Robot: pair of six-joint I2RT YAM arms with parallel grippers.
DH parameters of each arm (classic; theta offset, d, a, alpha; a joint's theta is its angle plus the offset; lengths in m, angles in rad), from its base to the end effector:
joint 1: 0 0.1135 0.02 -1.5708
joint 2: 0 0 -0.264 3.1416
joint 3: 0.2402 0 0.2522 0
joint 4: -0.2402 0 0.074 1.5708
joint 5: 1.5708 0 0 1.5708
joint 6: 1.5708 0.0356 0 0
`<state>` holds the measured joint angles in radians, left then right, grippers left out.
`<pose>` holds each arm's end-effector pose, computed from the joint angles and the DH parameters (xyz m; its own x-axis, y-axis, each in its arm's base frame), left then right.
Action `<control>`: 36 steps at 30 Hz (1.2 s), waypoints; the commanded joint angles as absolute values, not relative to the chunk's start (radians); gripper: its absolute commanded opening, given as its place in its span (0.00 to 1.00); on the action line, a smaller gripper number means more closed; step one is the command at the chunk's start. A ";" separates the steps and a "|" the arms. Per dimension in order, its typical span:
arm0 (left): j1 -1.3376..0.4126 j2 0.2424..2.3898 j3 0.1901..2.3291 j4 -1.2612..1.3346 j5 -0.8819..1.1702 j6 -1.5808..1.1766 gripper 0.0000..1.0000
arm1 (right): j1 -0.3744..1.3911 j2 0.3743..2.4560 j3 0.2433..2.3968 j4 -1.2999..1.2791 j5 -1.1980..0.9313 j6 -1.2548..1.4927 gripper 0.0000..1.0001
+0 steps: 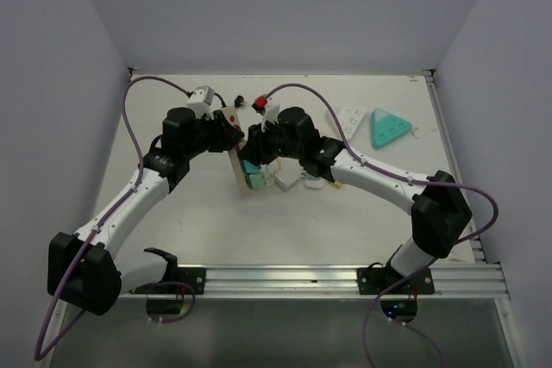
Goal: Pull the plug off the socket
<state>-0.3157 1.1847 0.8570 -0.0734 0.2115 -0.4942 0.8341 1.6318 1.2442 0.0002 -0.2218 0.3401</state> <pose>0.2562 -0.0916 0.2935 -0.5579 -0.3057 -0.7716 0.2529 0.8229 -0.5088 0.2537 0.2913 0.2989 -0.5260 -0.0955 -0.8451 -0.7255 0.5690 0.3872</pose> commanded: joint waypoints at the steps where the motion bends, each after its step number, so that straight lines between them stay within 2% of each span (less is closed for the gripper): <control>1: -0.239 1.209 0.891 -0.156 -0.212 -0.350 0.00 | 0.830 1.439 1.236 -0.087 -0.250 0.310 0.00; 15: -0.238 1.239 0.991 -0.250 -0.383 -0.319 0.00 | 0.792 1.305 1.190 -0.121 -0.229 0.290 0.00; 20: -0.238 1.243 1.015 -0.244 -0.376 -0.311 0.00 | 0.778 1.289 1.181 -0.115 -0.244 0.298 0.00; 31: -0.238 1.226 1.118 -0.207 -0.097 -0.250 0.00 | 0.723 1.322 1.083 -0.083 -0.175 0.342 0.00; 36: -0.238 1.193 1.042 -0.109 0.033 -0.241 0.00 | 0.696 1.414 1.007 -0.025 -0.215 0.411 0.00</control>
